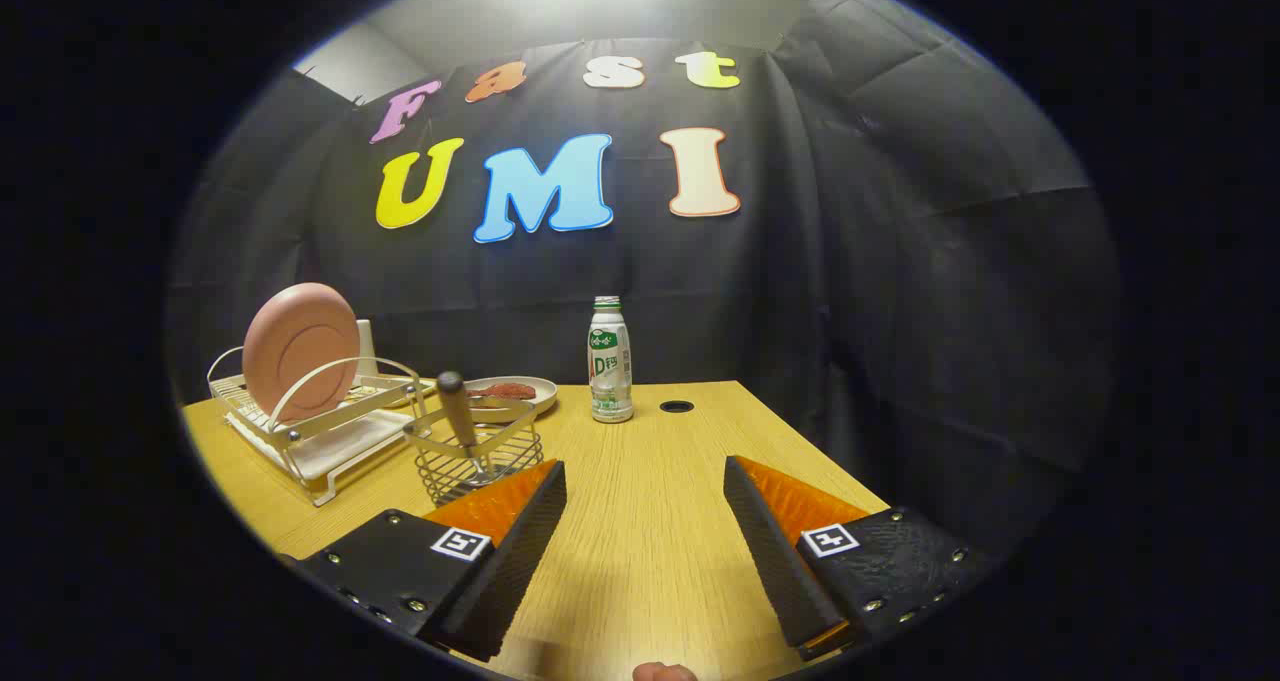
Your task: Take the plate from the dish rack, then take the spoon from the basket and place it into the plate.
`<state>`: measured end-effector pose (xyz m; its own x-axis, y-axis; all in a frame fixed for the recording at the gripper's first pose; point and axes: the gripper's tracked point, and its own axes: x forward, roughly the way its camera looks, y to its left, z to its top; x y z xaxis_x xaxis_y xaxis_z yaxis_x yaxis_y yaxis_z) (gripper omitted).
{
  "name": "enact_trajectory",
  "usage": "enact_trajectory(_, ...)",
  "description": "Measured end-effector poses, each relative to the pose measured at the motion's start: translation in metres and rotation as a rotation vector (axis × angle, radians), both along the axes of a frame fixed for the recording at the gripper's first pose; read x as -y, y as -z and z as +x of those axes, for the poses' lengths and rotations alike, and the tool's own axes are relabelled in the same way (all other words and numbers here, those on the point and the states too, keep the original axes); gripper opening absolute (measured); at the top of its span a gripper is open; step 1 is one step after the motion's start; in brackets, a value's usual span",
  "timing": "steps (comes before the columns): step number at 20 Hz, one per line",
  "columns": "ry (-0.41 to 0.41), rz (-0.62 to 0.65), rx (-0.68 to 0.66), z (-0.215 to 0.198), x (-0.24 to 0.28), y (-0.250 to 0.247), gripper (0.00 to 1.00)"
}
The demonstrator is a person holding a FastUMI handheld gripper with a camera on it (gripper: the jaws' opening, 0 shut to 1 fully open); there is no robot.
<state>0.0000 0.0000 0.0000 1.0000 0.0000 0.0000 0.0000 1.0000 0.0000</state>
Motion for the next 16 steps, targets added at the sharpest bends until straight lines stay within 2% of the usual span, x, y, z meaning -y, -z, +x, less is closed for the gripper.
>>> enact_trajectory(4, 0.075, -0.001, 0.031, 0.031, 0.023, -0.02, 0.97)
enact_trajectory(6, 0.114, 0.014, 0.013, 0.029, 0.034, -0.031, 0.97)
enact_trajectory(9, 0.126, 0.001, 0.003, 0.004, 0.03, -0.064, 0.98)
enact_trajectory(12, 0.078, 0.03, 0.018, -0.026, -0.003, -0.109, 0.98)
enact_trajectory(16, 0.101, 0.045, 0.062, -0.06, -0.048, -0.181, 0.98)
